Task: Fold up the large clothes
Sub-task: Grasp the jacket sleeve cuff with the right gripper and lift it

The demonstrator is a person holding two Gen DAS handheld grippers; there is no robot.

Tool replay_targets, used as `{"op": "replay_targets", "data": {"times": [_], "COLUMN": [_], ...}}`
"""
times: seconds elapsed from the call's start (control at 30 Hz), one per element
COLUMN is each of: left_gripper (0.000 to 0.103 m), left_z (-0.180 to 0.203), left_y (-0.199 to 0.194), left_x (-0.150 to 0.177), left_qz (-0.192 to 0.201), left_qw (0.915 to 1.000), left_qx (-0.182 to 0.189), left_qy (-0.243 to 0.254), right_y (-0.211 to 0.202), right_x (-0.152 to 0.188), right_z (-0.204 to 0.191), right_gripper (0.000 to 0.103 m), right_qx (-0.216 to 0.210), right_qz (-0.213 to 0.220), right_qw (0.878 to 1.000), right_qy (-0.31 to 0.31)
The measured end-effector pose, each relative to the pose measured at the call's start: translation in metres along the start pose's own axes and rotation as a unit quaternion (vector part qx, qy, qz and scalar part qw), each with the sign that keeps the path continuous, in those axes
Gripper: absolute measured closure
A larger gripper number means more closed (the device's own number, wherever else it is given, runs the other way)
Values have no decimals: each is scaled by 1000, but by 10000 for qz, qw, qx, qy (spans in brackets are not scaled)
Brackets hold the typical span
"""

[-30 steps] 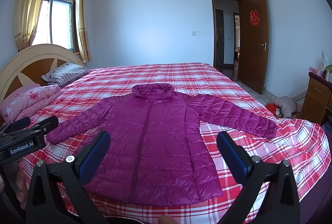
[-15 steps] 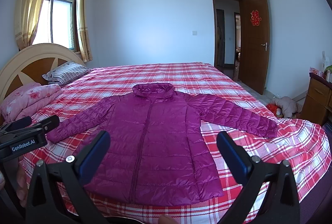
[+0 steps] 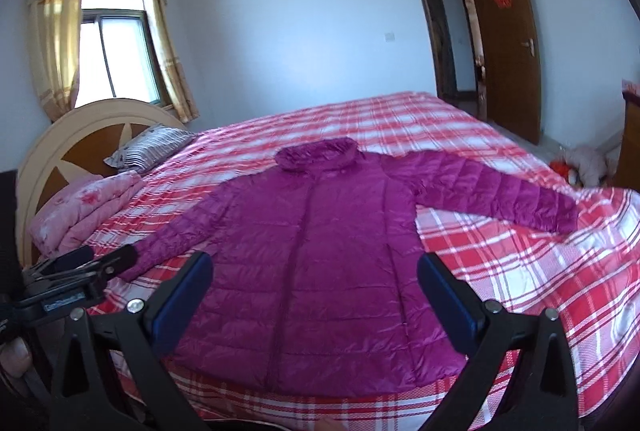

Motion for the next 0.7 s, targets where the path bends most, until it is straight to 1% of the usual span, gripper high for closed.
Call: {"op": "replay_targets", "data": {"times": [0.1,0.17,0.2,0.27,0.33,0.37,0.43,0.5,0.53,0.57,0.6,0.63,0.67,0.7], "left_gripper": [1,1,1,1,1,1,1,1,1,1,1,1,1,1], "left_z": [4,8,10,14,18,19,25,28,30,33,35,38,39,41], "left_y": [29,47,58,77,95,102,118,131,136,143,150,157,163,169], "left_x": [3,2,1,-2,-7,-9,-16,-22,-25,-29,-33,-36,-38,-40], "left_qz": [-166,-246,-272,-312,-363,-371,-362,-386,-382,-346,-306,-283,-285,-297], "left_qw": [9999,9996,9995,9993,9990,9990,9989,9988,9988,9989,9988,9986,9985,9982], "left_qx": [0,-42,-96,-135,-170,-165,-194,-194,-180,-200,-269,-330,-365,-401], "left_qy": [31,100,150,184,192,197,234,249,246,245,263,287,308,325], "right_y": [19,32,36,37,36,33,26,15,9,5,0,-4,-6,-9], "right_x": [11,21,23,22,17,13,4,-5,-9,-12,-16,-20,-22,-24], "right_z": [37,68,81,111,146,173,208,249,275,292,314,332,345,359], "right_gripper": [0,0,0,0,0,0,0,0,3,8,9,11,16,18], "right_qx": [223,374,346,344,521,725,1006,1334,1531,1657,1838,1994,2123,2264], "right_qz": [-235,-521,-569,-526,-434,-370,-257,-93,-43,-23,3,-3,-28,-54], "right_qw": [9991,9966,9957,9931,9878,9834,9766,9670,9607,9565,9505,9462,9426,9378], "right_qy": [265,513,640,995,1400,1623,1885,2170,2315,2400,2505,2549,2579,2631]}}
Point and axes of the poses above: each gripper's, at about its wrist camera, not at the fingertips, and y roughly the way its jaws point, z to its right, x to its underside, the point moved 6 cm from there along y, roughly the way its jaws point, and after that the axes turned 13 degrees about -x, right-handed, at the moved point
